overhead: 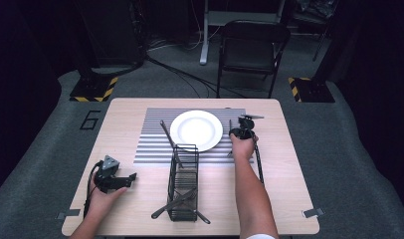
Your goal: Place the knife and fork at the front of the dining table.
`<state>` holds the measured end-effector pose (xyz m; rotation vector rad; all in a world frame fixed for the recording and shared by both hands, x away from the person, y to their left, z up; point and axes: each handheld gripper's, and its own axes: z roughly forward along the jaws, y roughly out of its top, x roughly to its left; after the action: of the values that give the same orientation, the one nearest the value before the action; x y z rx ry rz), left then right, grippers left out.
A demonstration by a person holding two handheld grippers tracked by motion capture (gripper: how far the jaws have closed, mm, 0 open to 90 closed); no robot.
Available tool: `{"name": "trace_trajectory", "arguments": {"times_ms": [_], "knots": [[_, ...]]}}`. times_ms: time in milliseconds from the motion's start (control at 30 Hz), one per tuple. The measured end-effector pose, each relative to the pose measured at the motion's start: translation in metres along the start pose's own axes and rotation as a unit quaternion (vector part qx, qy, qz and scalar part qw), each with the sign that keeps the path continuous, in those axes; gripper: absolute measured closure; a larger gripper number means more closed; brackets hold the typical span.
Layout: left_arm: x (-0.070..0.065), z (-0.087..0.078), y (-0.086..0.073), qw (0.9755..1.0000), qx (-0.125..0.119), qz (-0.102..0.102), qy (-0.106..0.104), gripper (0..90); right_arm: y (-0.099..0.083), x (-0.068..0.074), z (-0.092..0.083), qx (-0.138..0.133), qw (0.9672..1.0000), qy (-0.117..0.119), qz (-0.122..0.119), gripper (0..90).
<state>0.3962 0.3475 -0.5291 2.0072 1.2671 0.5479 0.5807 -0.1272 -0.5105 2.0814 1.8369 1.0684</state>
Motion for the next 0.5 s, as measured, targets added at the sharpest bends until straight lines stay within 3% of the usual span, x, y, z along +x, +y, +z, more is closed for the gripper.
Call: {"name": "trace_trajectory", "arguments": {"times_ms": [500], "knots": [[0.0, 0.0, 0.0, 1.0, 0.0, 0.0, 0.0, 14.2, 0.0021, -0.0033, -0.0056, 0.002, 0.9998, -0.019, 0.003, 83.3]]}}
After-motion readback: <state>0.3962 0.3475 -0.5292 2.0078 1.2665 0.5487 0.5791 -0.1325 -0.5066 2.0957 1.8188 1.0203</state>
